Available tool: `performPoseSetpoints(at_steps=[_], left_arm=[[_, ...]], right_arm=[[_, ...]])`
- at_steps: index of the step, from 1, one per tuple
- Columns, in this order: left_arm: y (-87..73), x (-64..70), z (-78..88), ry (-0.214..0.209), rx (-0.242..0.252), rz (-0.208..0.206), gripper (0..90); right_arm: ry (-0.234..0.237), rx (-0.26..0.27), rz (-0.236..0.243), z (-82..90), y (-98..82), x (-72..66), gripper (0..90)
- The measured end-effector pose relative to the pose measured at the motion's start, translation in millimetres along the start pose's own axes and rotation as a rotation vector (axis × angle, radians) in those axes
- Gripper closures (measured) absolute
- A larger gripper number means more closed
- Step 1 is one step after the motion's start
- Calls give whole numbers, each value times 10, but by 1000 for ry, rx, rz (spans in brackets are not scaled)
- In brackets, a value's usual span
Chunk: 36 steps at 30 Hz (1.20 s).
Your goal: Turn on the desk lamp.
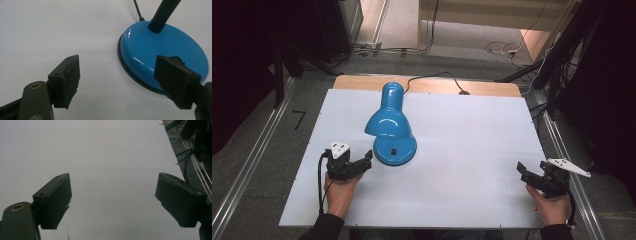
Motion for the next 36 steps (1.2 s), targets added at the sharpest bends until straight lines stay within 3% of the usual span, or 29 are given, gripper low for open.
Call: performPoseSetpoints(at_steps=[14,27,31,36], left_arm=[[42,130,-79,-36,-1,-11,341],[54,270,-150,-100,-6,-48,592],[57,324,-184,-151,-7,-53,681],[68,373,-198,-173,3,-62,762]], right_arm=[[-1,-5,-2,-3,-4,2,128],[2,-5,-5,-3,-2,2,133],[2,-7,-5,-3,-2,2,133],[1,-5,-6,2,0,6,133]])
Point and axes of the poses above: each handheld gripper's, and its own axes: z roughly backward along the jaws, y roughly out of its top, x roughly to its right, the point moved 6 cm from there along -z, roughly forward along the jaws, and after that the axes turned 3 degrees about -y, right-handed, at the moved point
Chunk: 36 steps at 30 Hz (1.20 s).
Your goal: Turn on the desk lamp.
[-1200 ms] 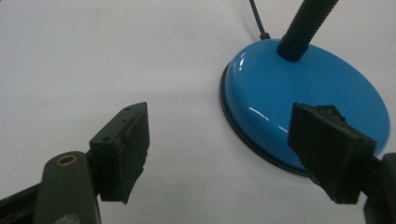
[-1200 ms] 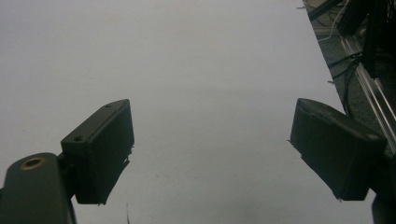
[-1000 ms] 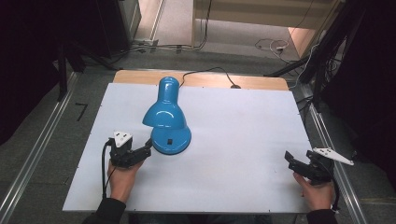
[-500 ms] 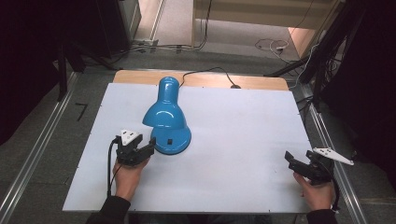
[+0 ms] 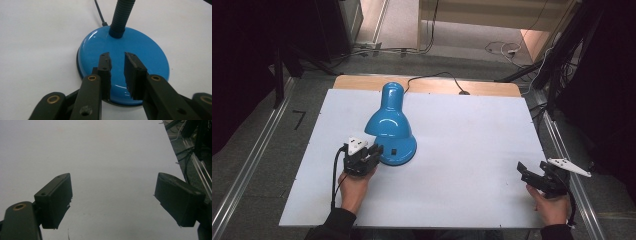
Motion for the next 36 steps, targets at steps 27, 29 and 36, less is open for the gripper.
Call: performPoseSetpoints(at_steps=[27,29,36], left_arm=[[37,211,-200,-54,-31,-46,900],[42,216,-199,-56,-31,-45,900],[37,257,-233,-69,-30,-41,900]], right_arm=[[11,0,-15,-1,8,14,136],[11,9,-20,11,13,25,136],[7,6,-25,8,12,44,136]])
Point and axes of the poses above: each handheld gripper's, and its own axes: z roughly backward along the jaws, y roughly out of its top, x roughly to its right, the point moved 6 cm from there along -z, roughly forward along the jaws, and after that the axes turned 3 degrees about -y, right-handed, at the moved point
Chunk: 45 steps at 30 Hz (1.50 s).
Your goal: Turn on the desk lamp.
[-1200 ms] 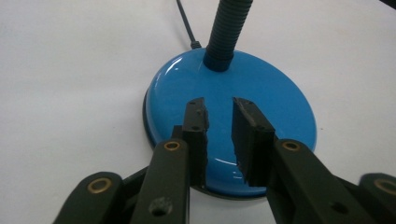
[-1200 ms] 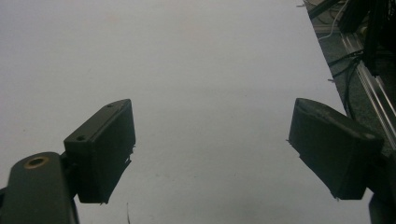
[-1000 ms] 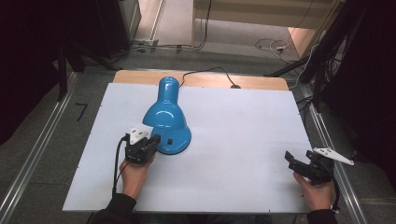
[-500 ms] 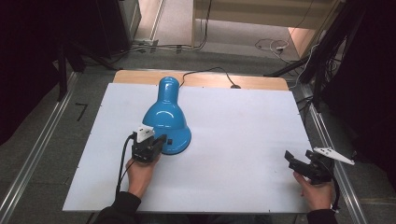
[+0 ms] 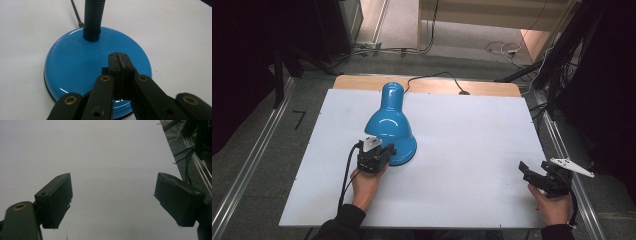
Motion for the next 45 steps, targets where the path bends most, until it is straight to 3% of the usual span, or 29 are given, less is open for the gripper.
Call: performPoseSetpoints(at_steps=[9,17,45], left_arm=[[30,13,5,-3,10,6,900],[-7,39,-21,-6,-13,-9,900],[-97,70,-46,-12,-58,-5,900]], right_arm=[[-2,4,20,4,2,0,136],[0,2,16,5,2,-11,136],[1,7,13,21,10,-8,136]])
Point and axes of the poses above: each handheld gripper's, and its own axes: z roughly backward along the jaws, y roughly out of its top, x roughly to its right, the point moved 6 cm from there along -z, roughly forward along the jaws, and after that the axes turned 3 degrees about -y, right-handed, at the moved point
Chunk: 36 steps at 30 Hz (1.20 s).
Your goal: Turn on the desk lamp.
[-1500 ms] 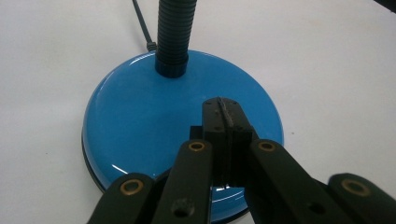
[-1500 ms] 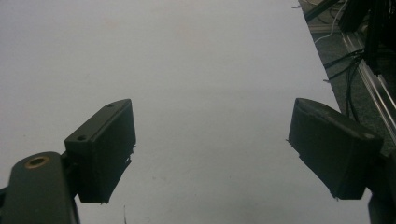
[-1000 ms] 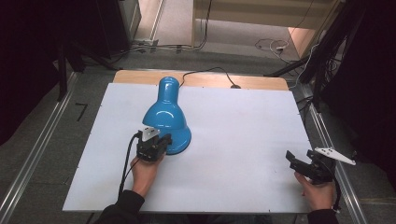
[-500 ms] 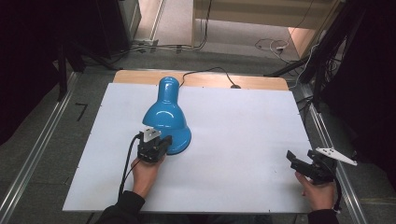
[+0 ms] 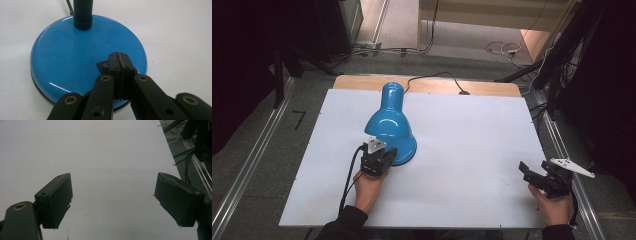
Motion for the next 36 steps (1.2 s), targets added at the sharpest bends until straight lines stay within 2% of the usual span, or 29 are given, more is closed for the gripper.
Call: performPoseSetpoints(at_steps=[2,5,15,30,33,36], left_arm=[[46,-1,35,-8,37,15,900],[57,-12,43,-7,41,17,900],[28,-50,3,5,23,4,900],[8,-28,-12,9,17,-24,900],[3,-29,-21,-7,14,-9,900],[-4,-19,-17,-3,13,-10,900]], right_arm=[[0,5,-3,7,5,3,136],[1,4,-3,7,3,6,136],[0,0,-5,4,0,6,136],[-1,3,-6,16,0,4,136],[0,0,-5,8,-1,6,140],[1,0,-4,8,-1,2,140]])
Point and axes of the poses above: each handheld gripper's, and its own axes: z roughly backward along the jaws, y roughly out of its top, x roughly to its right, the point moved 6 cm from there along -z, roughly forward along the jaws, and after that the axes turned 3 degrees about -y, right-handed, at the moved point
